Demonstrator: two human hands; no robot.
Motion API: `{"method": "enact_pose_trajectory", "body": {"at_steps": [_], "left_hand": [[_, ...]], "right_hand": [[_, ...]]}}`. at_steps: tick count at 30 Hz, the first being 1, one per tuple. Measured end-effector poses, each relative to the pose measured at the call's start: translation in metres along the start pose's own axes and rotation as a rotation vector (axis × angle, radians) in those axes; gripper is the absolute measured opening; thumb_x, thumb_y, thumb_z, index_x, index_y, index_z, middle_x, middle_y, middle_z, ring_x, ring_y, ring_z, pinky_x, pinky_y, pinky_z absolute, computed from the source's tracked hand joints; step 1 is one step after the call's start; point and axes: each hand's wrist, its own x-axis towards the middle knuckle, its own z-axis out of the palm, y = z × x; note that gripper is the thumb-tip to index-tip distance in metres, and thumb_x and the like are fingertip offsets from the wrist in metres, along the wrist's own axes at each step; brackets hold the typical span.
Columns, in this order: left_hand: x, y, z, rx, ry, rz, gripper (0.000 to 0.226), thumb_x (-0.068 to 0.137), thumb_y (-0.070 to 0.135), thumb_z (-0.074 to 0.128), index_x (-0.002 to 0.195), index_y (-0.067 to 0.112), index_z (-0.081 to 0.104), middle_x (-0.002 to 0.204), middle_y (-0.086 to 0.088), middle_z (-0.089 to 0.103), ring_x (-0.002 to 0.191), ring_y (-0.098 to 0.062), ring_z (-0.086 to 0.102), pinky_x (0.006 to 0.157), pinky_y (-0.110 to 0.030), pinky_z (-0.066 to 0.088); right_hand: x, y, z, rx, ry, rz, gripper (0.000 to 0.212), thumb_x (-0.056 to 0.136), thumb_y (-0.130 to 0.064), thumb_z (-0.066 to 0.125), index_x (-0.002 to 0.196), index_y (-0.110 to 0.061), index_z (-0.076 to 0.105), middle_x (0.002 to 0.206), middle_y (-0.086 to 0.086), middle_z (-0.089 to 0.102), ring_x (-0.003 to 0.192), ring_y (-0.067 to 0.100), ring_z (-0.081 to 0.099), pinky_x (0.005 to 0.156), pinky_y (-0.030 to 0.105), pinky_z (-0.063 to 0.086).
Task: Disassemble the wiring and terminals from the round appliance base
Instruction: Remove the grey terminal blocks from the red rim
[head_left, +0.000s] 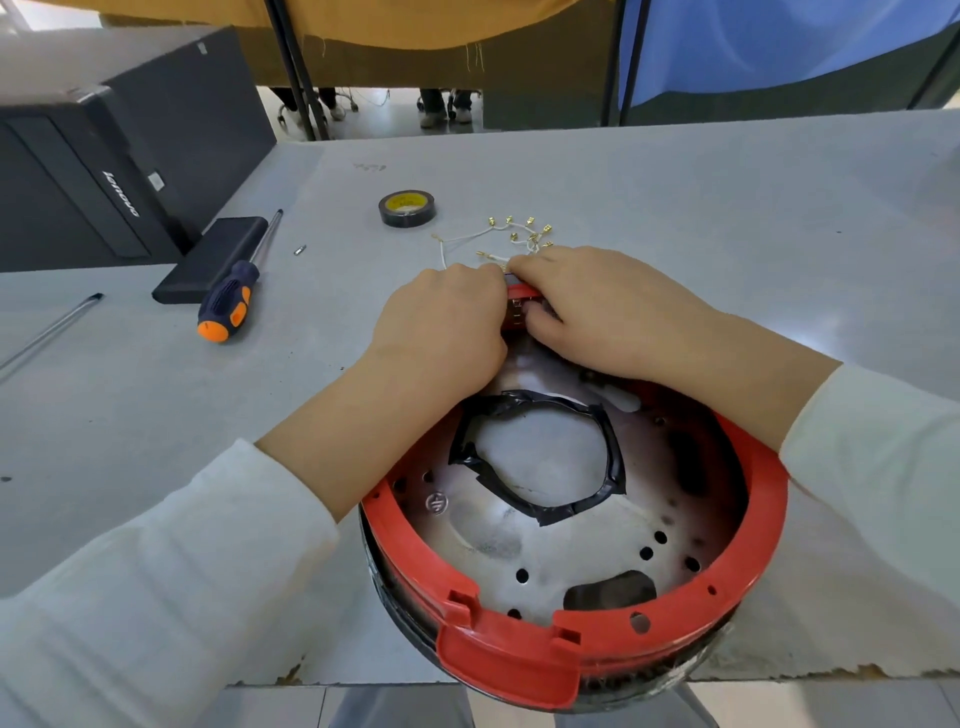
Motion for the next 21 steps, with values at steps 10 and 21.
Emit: {"method": "enact_pose_trajectory", "body": {"at_steps": [10, 21], "left_hand": [[0.006, -0.009, 0.011, -0.268, 0.009, -0.039, 0.023, 0.089, 0.022, 0.051, 0.105, 0.012, 0.039, 0.093, -0.013, 0.06, 0.071, -0.03, 0.044, 0.058, -0.035, 0.033], [0.0, -0.01, 0.002, -0.386, -0.016, 0.061, 0.036, 0.089, 0.021, 0.053, 0.12, 0.022, 0.036, 0.118, -0.002, 0.063, 0.102, -0.033, 0.059, 0.082, -0.046, 0.047]], "right_hand": [[-0.003, -0.001, 0.0, 0.029, 0.069, 0.066, 0.015, 0.09, -0.03, 0.042, 0.091, -0.017, 0.048, 0.084, -0.003, 0.05, 0.078, 0.023, 0.05, 0.061, 0.034, 0.035], [0.004, 0.005, -0.009, 0.61, 0.076, 0.407, 0.021, 0.085, -0.05, 0.051, 0.095, -0.035, 0.061, 0.08, -0.015, 0.065, 0.075, 0.004, 0.059, 0.067, 0.03, 0.043]]}}
